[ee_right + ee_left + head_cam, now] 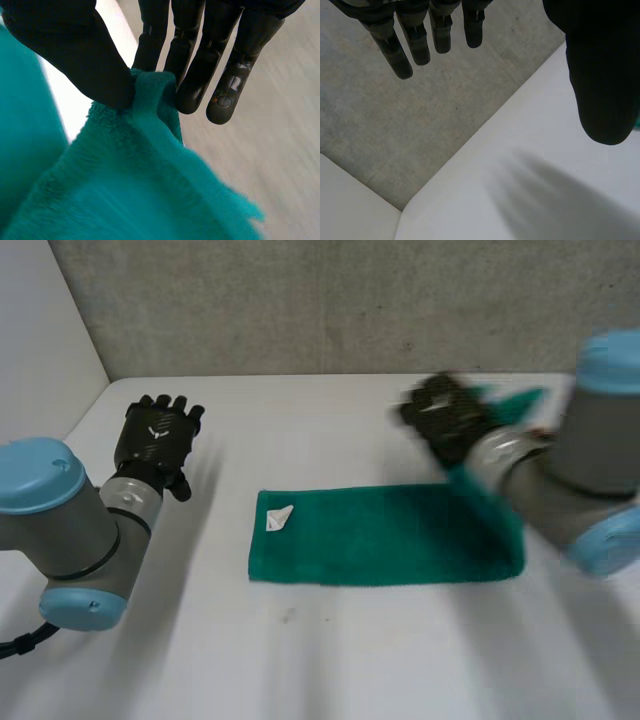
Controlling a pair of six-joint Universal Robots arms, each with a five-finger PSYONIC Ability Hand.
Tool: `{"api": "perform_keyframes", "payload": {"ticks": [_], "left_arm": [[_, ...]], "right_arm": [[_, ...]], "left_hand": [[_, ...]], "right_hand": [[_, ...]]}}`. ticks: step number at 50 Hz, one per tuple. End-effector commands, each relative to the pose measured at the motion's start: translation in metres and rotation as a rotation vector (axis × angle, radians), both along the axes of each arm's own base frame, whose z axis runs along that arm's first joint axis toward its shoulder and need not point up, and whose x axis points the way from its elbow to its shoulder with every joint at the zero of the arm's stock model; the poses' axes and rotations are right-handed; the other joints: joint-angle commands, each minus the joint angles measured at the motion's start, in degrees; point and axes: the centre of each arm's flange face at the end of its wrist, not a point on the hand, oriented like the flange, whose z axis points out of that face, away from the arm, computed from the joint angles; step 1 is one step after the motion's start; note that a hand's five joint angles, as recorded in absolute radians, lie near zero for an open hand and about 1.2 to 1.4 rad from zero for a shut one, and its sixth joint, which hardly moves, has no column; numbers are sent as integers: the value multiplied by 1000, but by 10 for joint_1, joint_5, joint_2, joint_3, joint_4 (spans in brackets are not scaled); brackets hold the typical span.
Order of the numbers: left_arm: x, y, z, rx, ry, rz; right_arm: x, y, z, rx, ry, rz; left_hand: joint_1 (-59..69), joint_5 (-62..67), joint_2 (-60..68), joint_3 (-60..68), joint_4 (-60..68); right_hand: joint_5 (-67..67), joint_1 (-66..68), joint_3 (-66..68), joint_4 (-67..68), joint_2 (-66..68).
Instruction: Fold the towel.
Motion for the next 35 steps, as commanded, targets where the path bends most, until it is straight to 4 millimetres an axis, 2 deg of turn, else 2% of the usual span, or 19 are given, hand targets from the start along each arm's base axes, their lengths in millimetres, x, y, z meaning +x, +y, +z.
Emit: {"api": "perform_keyframes", "payload": {"ticks": [1, 3, 6, 7, 8, 9, 10, 13, 14, 16, 18, 21, 22, 27, 29, 33, 35], "left_arm": [[-2, 5, 4, -7, 10, -11], [-2, 5, 4, -6, 9, -11], [-2, 5, 3, -3, 8, -12], [-3, 5, 1, 1, 7, -14], [-3, 6, 1, 3, 6, -14], [-3, 6, 0, 6, 5, -14], [-3, 7, -1, 7, 4, -15], [-3, 7, -4, 15, 2, -18], [-3, 7, -4, 13, 2, -20], [-3, 7, -5, 15, 2, -20], [-4, 7, -5, 13, 1, -23], [-4, 7, -5, 11, 2, -21], [-4, 7, -5, 13, 2, -23], [-6, 9, -6, 16, 1, -27], [-7, 10, -8, 18, -1, -32], [-11, 13, -10, 24, -3, -44], [-11, 14, -10, 24, -3, -44]], "right_arm": [[88, 88, -46, 64, 16, 399], [100, 103, -66, 97, 42, 441], [104, 109, -87, 135, 70, 452], [104, 109, -87, 135, 70, 452], [104, 108, -96, 153, 84, 435], [103, 104, -100, 163, 89, 400], [99, 99, -100, 161, 95, 346], [92, 92, -95, 165, 89, 265], [84, 84, -85, 168, 65, 202], [77, 76, -78, 175, 44, 162], [41, 49, -59, 233, -48, 27], [18, 41, -55, 300, -108, -34], [6, 39, -57, 342, -131, -62], [-23, 37, -71, 435, -141, -122], [-41, 33, -82, 469, -137, -173], [-65, 25, -97, 513, -141, -235], [-74, 22, -103, 526, -143, -257]], "left_hand": [[-10, -28, -17, -23, -17], [-10, -28, -17, -23, -17], [-10, -28, -17, -23, -17], [-10, -28, -17, -23, -17], [-10, -28, -17, -23, -17], [-10, -28, -17, -23, -17], [-10, -28, -17, -23, -17], [-10, -28, -17, -23, -17], [-10, -28, -17, -23, -17], [-10, -28, -17, -23, -17], [-10, -28, -17, -23, -17], [-10, -28, -17, -23, -17], [-10, -28, -17, -23, -17], [-10, -28, -17, -23, -17], [-10, -28, -17, -23, -17], [-10, -28, -17, -23, -17], [-10, -28, -17, -23, -17]], "right_hand": [[135, 243, 121, 117, 125], [135, 243, 121, 117, 125], [135, 243, 121, 117, 125], [135, 243, 121, 117, 125], [54, 162, 40, 36, 44], [-264, -155, -277, -281, -273], [-492, -383, -505, -509, -501], [-544, -436, -558, -562, -554], [-565, -457, -579, -583, -575], [-565, -457, -579, -583, -575], [-565, -457, -579, -583, -575], [-565, -457, -579, -583, -575], [-565, -457, -579, -583, -575], [-565, -457, -579, -583, -575], [-558, -450, -571, -576, -568], [-424, -316, -437, -441, -433], [-293, -184, -306, -310, -302]]}}
